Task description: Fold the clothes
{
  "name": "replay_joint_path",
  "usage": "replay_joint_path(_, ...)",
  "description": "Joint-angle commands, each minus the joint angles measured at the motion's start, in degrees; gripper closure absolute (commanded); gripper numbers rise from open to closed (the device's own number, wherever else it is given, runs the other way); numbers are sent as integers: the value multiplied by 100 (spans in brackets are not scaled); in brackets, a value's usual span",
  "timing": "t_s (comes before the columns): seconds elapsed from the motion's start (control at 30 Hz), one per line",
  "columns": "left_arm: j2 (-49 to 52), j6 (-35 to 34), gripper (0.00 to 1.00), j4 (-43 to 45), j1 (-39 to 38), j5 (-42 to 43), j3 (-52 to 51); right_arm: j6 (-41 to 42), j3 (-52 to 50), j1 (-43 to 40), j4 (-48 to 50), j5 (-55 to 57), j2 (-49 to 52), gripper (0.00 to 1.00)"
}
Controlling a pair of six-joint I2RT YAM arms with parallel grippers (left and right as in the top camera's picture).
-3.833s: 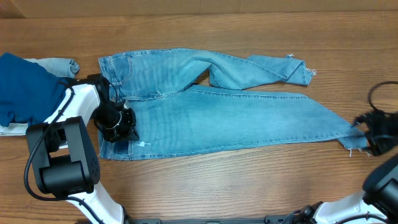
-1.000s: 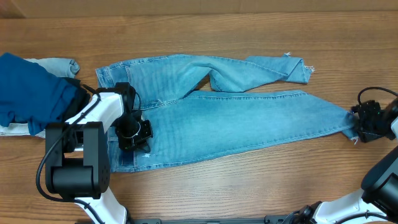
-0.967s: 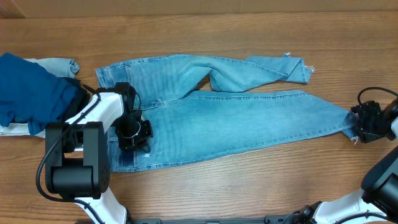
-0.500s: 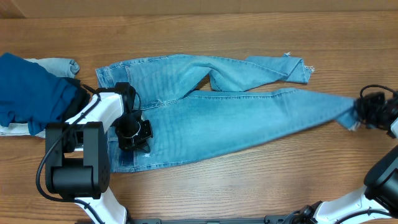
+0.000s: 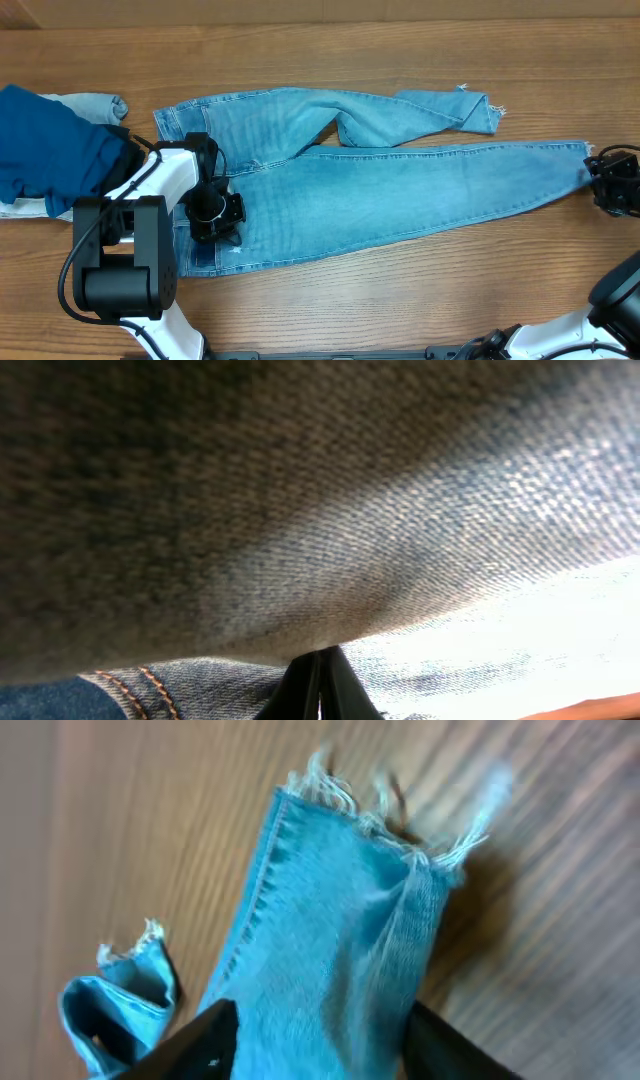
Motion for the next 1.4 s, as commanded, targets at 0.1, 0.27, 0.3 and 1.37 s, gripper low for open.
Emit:
replay_joint_path(0.1, 92, 452, 96, 195, 87, -549, 46, 28, 605, 542, -501, -105, -1263, 45)
replay_joint_path(0.27, -306, 732, 96, 195, -24, -98, 619, -90, 605, 2564, -299, 765, -1082, 31)
replay_joint_path(0.3, -435, 782, 95, 195, -48, 52, 774, -90, 605, 2863, -37, 1067, -922, 29)
replay_joint_path(1.37, 708, 1467, 78, 1716, -210, -122, 1340, 1781, 1502, 2828, 5991, -2391, 1751, 96)
